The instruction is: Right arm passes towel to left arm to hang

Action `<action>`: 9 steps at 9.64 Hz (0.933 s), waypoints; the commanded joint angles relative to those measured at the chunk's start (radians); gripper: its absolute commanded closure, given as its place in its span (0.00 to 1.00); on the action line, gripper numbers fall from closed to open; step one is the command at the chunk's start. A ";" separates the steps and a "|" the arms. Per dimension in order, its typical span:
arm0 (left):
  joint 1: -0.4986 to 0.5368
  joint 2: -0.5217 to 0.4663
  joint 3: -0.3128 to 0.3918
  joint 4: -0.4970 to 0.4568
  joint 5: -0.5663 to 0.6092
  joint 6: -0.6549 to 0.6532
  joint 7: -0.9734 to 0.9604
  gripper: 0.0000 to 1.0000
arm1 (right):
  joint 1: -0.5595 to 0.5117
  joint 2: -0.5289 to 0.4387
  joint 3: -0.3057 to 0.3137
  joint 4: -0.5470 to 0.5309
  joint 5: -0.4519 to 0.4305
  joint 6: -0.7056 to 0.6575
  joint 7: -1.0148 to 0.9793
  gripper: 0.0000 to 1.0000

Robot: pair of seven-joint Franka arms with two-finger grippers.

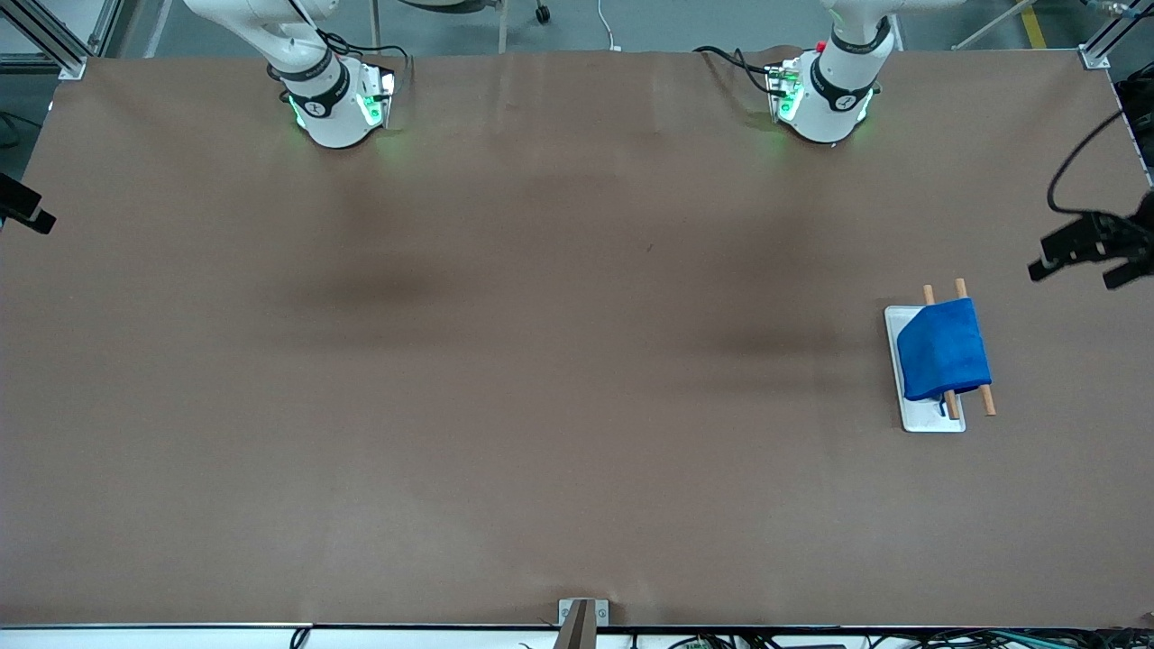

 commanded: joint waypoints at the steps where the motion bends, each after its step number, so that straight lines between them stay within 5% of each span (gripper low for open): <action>1: 0.009 -0.079 -0.011 -0.059 0.018 -0.050 -0.064 0.00 | -0.008 0.006 0.015 0.009 -0.004 -0.012 0.057 0.00; 2: 0.009 -0.081 -0.020 -0.035 0.036 -0.093 -0.204 0.00 | -0.006 0.005 0.015 0.009 -0.005 -0.022 0.037 0.00; 7: 0.003 0.006 -0.020 0.133 0.103 -0.138 -0.080 0.00 | -0.005 0.006 0.016 0.009 -0.004 -0.032 0.010 0.00; 9: 0.007 -0.006 -0.022 0.102 0.131 -0.177 -0.029 0.01 | -0.005 0.006 0.016 0.012 -0.004 -0.021 0.008 0.00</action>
